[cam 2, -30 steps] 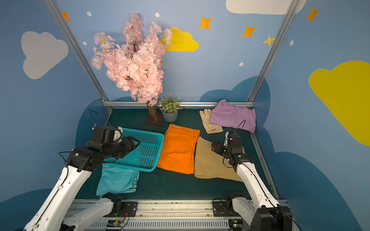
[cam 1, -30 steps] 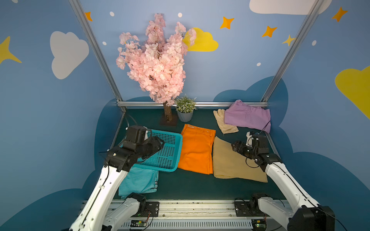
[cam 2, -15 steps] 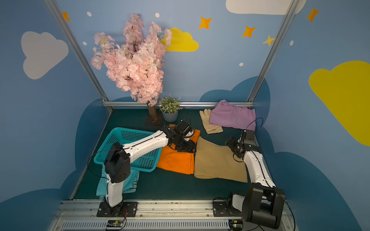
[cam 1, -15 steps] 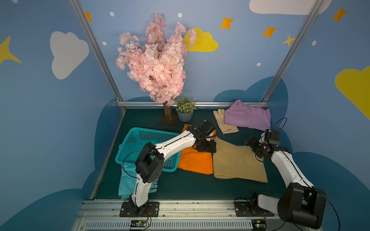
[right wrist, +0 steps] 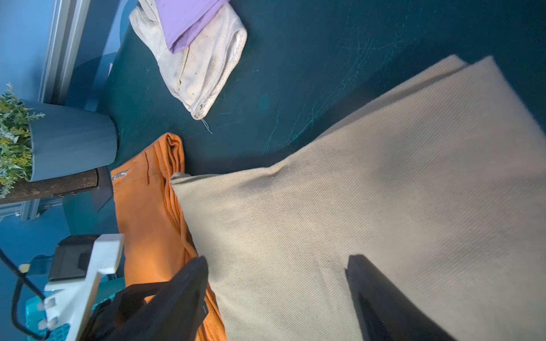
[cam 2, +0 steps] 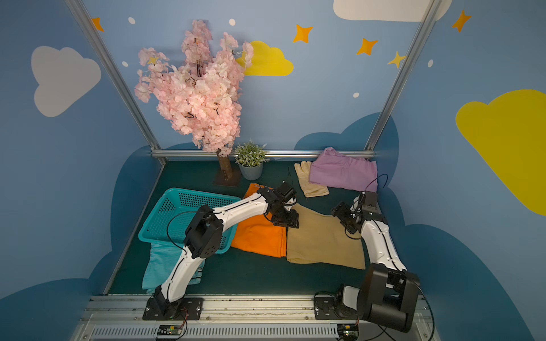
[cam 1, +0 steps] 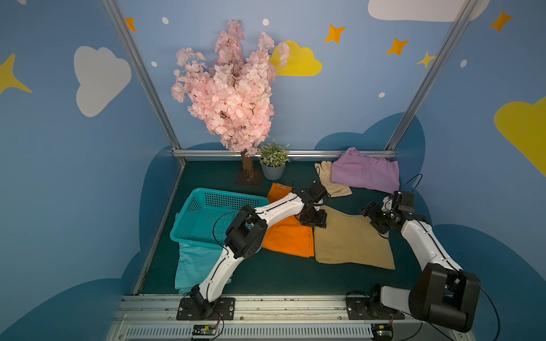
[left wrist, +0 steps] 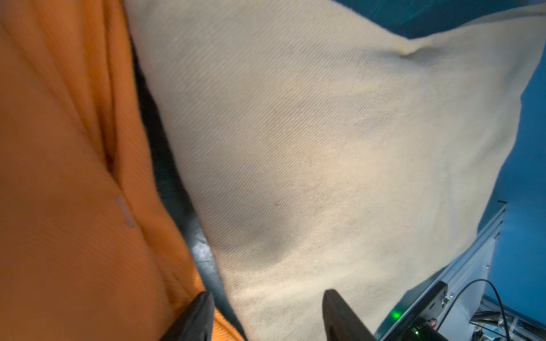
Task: Put the folded long pants in the basket
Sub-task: Pick up the long pant at the center of the board.
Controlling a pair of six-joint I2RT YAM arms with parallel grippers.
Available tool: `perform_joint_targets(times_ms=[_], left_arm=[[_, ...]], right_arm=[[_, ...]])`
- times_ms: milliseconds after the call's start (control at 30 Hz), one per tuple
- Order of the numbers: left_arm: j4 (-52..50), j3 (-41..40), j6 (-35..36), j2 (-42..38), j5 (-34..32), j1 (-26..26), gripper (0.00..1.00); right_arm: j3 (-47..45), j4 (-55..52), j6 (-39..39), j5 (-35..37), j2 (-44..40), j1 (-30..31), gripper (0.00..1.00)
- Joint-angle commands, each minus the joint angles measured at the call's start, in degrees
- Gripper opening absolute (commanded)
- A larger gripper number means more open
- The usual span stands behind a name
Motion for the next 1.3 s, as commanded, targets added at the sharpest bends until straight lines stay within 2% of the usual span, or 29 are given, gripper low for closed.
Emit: perform_joint_targets(times_ms=[0, 333, 367, 433, 533, 667, 800, 867, 1100, 1267], left_arm=[[0.0, -0.7, -0.5, 2.0, 0.9, -0.5, 0.62], [-1.1, -0.5, -3.3, 5.3, -1.1, -1.6, 0.6], [-1.1, -0.9, -3.4, 4.9, -3.5, -1.6, 0.6], [-1.0, -1.2, -3.6, 4.8, -4.0, -1.6, 0.6], [-0.8, -0.5, -3.7, 5.6, -3.3, -2.0, 0.55], [0.3, -0.4, -4.2, 5.3, -4.3, -2.2, 0.34], [-0.9, 2.3, -3.4, 5.3, -4.8, -2.3, 0.09], [-2.8, 4.4, -2.6, 5.4, -5.9, -2.4, 0.03], [-12.4, 17.5, 2.0, 5.5, -8.0, -4.1, 0.02], [-24.4, 23.4, 3.3, 5.3, -10.8, -2.2, 0.02]], right_arm=[[0.5, -0.2, -1.1, -1.1, 0.4, -0.4, 0.79], [-0.1, 0.6, -1.5, -1.8, 0.4, -0.7, 0.78], [-0.2, 0.6, -1.8, -1.5, 0.3, -0.7, 0.78], [-0.1, 0.2, -2.4, 0.0, 0.5, -0.9, 0.78], [0.1, 0.1, -1.8, 0.5, 1.1, -2.1, 0.78], [0.9, 0.0, -0.7, -2.0, 2.3, -4.5, 0.78], [0.7, -0.3, -0.8, -2.4, 1.6, -5.9, 0.78], [0.3, -0.4, -1.0, -2.0, 1.3, -6.4, 0.78], [0.6, -0.8, -0.9, -2.2, 1.6, -7.6, 0.78], [-0.1, -0.7, -0.4, 0.5, -0.4, -8.2, 0.77]])
